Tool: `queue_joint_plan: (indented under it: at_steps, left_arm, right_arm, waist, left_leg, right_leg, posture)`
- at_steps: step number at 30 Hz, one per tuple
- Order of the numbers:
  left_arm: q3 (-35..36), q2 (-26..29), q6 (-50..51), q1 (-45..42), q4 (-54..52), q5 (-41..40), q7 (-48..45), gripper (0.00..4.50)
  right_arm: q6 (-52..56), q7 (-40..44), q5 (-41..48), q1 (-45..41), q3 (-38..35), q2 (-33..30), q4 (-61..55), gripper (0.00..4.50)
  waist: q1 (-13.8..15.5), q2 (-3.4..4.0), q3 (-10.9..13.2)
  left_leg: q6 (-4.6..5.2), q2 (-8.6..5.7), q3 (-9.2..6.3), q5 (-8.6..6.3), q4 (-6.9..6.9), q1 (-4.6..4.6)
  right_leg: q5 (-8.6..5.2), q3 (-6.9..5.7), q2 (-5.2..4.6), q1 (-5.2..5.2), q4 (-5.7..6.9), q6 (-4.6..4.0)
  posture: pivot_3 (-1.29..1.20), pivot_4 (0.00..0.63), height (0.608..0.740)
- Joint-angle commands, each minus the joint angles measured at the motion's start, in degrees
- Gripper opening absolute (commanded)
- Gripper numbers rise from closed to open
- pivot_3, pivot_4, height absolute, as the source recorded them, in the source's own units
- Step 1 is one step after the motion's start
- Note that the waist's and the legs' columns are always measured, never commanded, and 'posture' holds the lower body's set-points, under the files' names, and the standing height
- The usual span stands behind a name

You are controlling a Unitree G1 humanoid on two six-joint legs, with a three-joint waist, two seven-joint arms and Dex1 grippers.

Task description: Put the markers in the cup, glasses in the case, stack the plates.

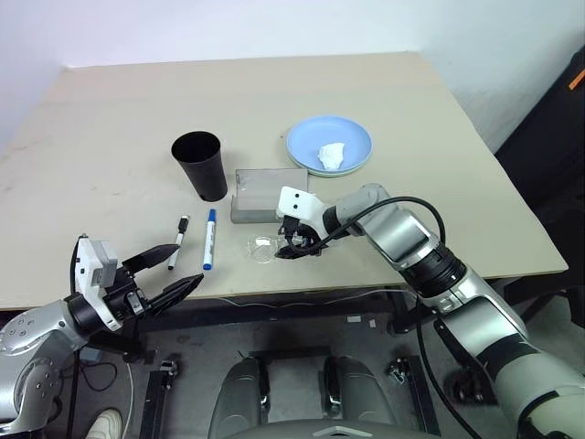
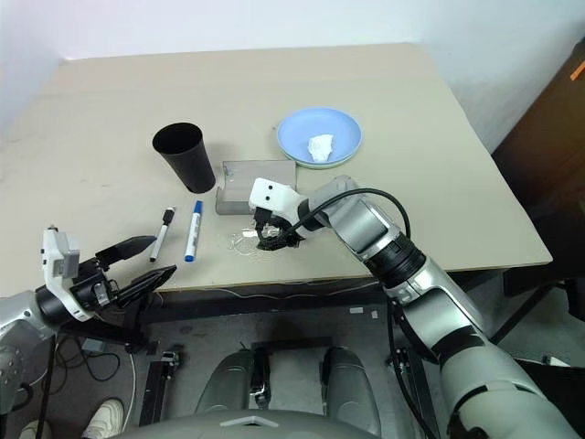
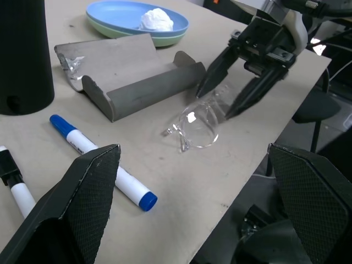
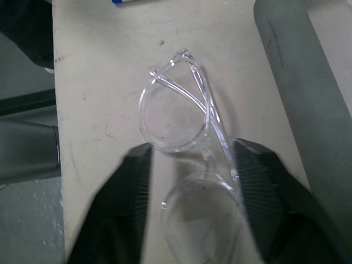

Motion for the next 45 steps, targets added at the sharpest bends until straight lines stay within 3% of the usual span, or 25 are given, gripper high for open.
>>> queue_joint_plan:
  at_steps: [1,3,5,12,22,34,45]
  left_arm:
    - [0.3,-0.3,-1.2,-0.2,-0.7,0.0,-0.4,4.5]
    - [0.2,-0.4,-1.3,-0.3,-0.8,0.1,-0.3,4.5]
    - [-0.1,-0.6,-1.2,-0.4,-1.0,0.3,-0.1,4.5]
    - [-0.7,-1.3,-0.7,-1.3,-1.5,0.3,0.4,4.5]
    - [-1.7,-1.6,0.2,-2.1,-2.7,-0.2,2.0,4.5]
    - [-2.1,-1.5,1.2,-3.3,-2.9,-1.0,2.7,4.5]
    - [-2.7,-2.6,1.1,-4.1,-2.7,-1.0,3.1,4.5]
  right_arm:
    - [-1.0,-0.1,-0.4,-0.9,0.2,0.6,0.2,2.4]
    - [-1.6,0.3,-0.6,-1.1,0.5,0.3,0.6,2.4]
    - [-1.9,0.6,-0.8,-1.3,0.5,0.3,1.1,2.01]
    - [-2.5,1.7,-1.1,-2.1,0.5,0.1,1.9,0.01]
    - [-2.5,2.1,-1.1,-3.7,-0.3,0.1,3.0,0.01]
    - [-6.1,8.3,5.1,-11.1,-7.6,-0.4,6.4,0.01]
    - [-33.1,5.8,-0.9,-24.5,-9.3,8.0,42.4,0.01]
  waist:
    - [0.0,0.0,0.0]
    - [0.0,0.0,0.0]
    - [0.0,0.0,0.0]
    - [-0.2,-0.06,0.0]
    - [0.1,-0.06,0.0]
    - [0.0,-0.05,0.0]
    - [-0.2,-0.04,0.0]
  left_leg:
    - [0.0,0.0,0.0,0.0,0.0,0.0]
    - [0.0,0.0,0.01,0.0,0.01,0.0]
    - [0.0,0.0,0.0,0.0,0.0,0.0]
    - [0.0,0.01,-0.02,0.0,0.0,0.1]
    - [-0.03,0.43,0.02,-0.02,-0.01,0.21]
    - [-0.02,0.59,0.18,0.0,-0.02,-0.05]
    - [-0.08,0.76,0.21,0.09,-0.03,-0.02]
  right_leg:
    - [0.0,0.0,0.0,0.0,0.0,0.0]
    - [0.0,0.0,0.0,0.01,0.0,0.0]
    - [0.0,0.0,0.0,0.0,0.0,0.0]
    - [0.0,0.0,0.02,0.0,0.01,0.0]
    - [0.16,-0.2,0.04,-0.08,-0.02,-0.21]
    - [0.27,-0.18,0.37,-0.13,-0.22,-0.41]
    - [0.29,-0.16,0.59,-0.13,-0.21,-0.42]
  posture:
    - [0.0,0.15,0.735]
    - [0.0,0.15,0.735]
    - [0.0,0.15,0.735]
    - [0.0,0.15,0.735]
    - [0.0,0.15,0.735]
    - [0.0,0.15,0.735]
    - [0.0,0.15,0.735]
